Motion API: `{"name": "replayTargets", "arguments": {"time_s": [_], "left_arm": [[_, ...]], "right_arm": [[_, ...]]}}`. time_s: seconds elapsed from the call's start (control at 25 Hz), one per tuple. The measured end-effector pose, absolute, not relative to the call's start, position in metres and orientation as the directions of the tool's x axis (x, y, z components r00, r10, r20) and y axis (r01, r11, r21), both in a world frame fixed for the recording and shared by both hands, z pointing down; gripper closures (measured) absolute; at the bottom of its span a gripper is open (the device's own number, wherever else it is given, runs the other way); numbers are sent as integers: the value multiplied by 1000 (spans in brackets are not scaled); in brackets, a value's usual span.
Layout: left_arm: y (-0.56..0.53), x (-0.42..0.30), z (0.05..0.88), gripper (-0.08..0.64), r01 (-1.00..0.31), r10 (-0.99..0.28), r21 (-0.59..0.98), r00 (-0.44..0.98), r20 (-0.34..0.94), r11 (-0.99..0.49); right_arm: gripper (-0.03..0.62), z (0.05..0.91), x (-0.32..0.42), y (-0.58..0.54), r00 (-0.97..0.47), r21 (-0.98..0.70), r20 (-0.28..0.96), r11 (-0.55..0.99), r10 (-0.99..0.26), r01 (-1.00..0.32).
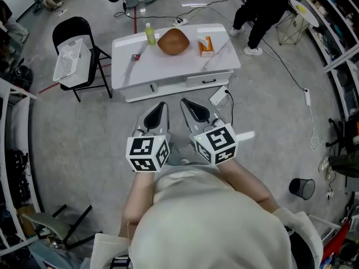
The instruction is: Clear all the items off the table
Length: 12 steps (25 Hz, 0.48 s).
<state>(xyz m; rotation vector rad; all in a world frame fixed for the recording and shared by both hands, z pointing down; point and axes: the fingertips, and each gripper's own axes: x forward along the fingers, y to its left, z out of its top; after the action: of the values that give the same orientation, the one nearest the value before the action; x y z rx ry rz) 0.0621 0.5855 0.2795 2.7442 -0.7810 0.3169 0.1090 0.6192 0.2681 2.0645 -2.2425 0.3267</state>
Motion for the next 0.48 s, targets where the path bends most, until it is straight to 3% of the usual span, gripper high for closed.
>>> {"name": "replayTargets", "arguments": {"time_s": [0.48], "left_arm": [[522, 85, 292, 551, -516, -454, 193, 842, 292, -834]], "right_arm": [[595, 277, 135, 556, -53, -92, 214, 34, -975, -995]]}}
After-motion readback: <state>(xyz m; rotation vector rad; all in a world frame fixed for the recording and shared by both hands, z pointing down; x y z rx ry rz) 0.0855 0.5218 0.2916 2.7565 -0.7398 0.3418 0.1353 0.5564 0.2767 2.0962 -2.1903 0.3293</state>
